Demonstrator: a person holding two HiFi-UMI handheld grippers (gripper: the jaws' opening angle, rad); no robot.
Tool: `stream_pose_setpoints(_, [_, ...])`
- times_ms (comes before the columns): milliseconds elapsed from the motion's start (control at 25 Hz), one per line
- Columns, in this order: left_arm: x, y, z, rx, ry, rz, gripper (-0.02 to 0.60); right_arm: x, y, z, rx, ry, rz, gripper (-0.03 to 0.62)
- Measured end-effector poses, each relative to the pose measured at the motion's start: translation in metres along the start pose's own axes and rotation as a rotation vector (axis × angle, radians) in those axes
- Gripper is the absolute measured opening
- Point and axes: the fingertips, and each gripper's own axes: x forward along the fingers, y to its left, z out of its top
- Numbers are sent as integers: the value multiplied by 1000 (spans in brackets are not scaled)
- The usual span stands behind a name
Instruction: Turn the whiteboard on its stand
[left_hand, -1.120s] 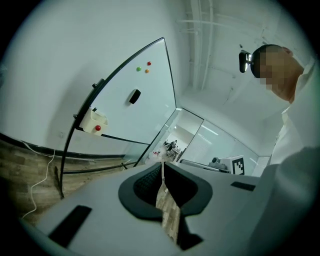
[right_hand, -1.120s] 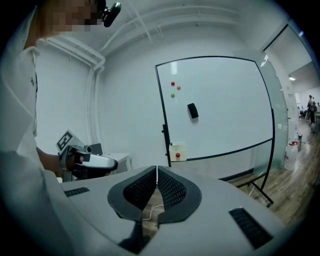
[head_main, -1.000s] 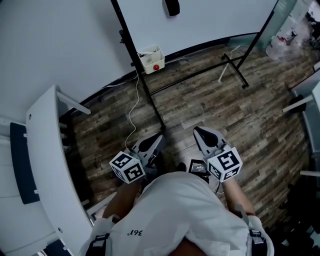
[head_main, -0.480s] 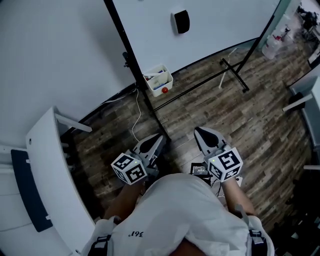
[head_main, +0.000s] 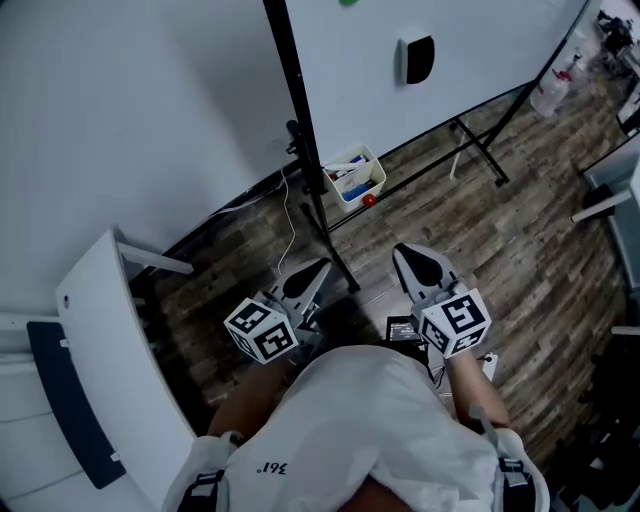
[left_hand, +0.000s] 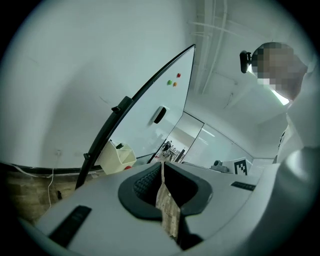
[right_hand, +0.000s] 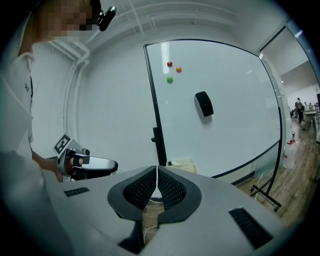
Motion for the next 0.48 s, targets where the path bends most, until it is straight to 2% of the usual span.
stream_pose_setpoints(280, [9, 18, 14, 32, -8, -13, 20, 24, 4, 10, -21, -5, 4, 28])
stream_pose_setpoints(480, [18, 21, 20, 36, -36, 6, 20, 33, -4, 16, -40, -3, 39, 28])
